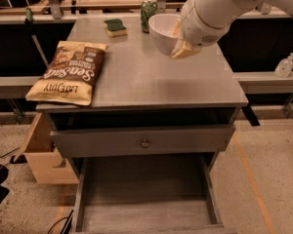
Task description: Move white bowl near brown chip bag
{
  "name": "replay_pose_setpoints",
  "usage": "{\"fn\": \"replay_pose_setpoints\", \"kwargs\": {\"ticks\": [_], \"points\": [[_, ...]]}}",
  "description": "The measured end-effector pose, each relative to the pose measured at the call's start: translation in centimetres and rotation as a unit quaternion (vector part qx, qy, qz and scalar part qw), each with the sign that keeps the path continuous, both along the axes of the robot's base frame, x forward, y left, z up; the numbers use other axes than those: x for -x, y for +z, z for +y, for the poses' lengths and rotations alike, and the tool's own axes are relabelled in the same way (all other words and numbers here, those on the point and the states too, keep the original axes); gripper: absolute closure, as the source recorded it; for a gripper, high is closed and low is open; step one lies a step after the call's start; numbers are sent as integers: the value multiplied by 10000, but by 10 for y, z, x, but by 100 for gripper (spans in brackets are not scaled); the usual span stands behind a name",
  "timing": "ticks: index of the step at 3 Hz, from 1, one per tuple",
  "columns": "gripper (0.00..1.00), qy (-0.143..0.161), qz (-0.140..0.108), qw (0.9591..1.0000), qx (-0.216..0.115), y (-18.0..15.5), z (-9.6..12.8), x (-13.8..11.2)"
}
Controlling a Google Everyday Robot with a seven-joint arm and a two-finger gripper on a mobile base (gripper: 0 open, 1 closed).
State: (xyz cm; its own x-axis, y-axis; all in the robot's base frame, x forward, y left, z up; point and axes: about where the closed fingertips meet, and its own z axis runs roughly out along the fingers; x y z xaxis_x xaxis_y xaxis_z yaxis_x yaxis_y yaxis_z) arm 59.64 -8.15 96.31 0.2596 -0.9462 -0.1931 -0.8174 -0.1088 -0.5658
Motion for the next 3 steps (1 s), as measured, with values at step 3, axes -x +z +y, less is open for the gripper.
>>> {"fn": "replay_pose_setpoints", "kwargs": {"ticks": [3], "points": [[100, 1493, -122, 9885, 186, -38, 99, 21]]}}
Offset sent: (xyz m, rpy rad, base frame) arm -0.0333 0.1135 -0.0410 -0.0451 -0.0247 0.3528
